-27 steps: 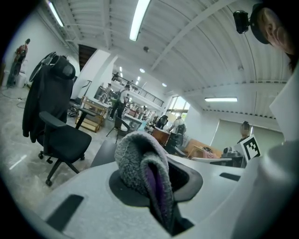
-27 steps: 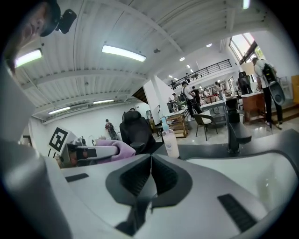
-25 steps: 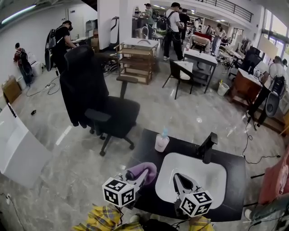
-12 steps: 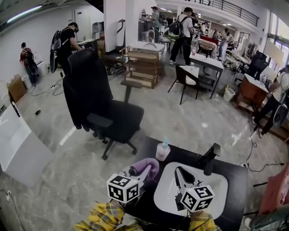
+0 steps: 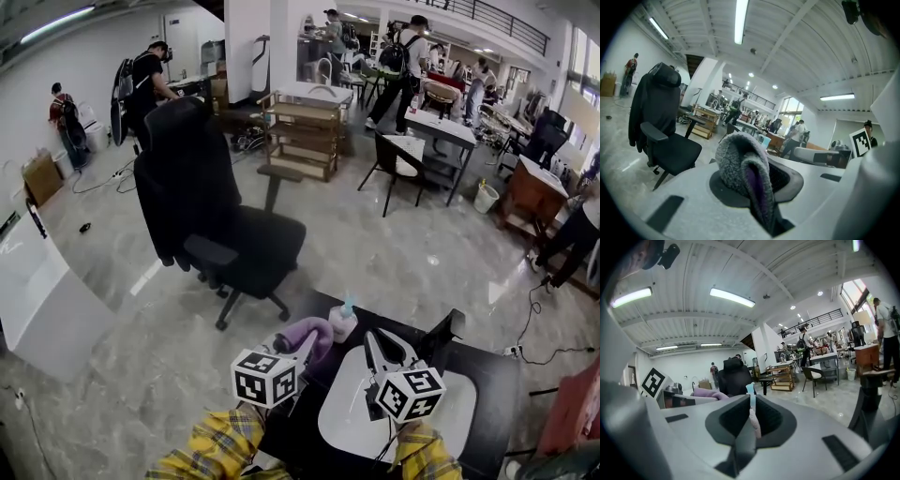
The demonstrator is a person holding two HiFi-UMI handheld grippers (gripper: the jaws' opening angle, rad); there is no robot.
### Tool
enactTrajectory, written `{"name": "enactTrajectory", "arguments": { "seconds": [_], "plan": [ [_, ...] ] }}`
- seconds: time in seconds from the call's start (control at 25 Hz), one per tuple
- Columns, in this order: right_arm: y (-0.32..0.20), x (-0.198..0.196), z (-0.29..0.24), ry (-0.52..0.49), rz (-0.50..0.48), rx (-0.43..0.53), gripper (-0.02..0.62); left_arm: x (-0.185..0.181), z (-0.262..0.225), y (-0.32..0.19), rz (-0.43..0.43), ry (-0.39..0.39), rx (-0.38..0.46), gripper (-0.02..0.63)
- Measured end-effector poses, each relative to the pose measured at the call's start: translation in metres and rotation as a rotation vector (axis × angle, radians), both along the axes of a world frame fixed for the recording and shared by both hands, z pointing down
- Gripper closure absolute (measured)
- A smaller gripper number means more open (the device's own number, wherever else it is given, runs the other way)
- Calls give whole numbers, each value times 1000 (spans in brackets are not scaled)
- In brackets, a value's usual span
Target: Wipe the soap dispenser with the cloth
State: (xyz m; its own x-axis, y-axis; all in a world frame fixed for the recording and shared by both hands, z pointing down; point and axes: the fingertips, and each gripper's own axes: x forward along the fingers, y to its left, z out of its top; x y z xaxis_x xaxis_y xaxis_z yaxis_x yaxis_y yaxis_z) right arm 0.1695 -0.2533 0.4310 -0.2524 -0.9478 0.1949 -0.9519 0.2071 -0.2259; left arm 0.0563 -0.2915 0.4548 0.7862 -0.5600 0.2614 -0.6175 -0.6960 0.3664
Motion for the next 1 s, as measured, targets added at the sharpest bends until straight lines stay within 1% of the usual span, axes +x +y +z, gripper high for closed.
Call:
{"name": "enactTrajectory", "arguments": {
  "seconds": [0.28, 0.52, 0.56, 0.64, 0.84, 1.0],
  "plan": [
    [-45, 6, 6, 7, -34, -17, 588, 10, -1, -26, -43, -3, -3, 549],
    [-64, 5, 23, 16, -86, -32, 586, 14, 4, -45, -89, -4, -25, 548],
    [-65, 4, 25, 11, -101, -31, 574, 14, 6, -48, -94, -8, -28, 548],
    [-68, 0, 28, 9, -134, -27, 472, 14, 11, -51, -101, -21, -31, 549],
    [-74, -9, 27, 55, -190, 4, 469, 12, 21, -55, -119, -37, -51, 548],
    [-82, -18, 26, 106, -235, 36, 454, 17, 21, -61, -126, -51, -31, 548]
  ]
}}
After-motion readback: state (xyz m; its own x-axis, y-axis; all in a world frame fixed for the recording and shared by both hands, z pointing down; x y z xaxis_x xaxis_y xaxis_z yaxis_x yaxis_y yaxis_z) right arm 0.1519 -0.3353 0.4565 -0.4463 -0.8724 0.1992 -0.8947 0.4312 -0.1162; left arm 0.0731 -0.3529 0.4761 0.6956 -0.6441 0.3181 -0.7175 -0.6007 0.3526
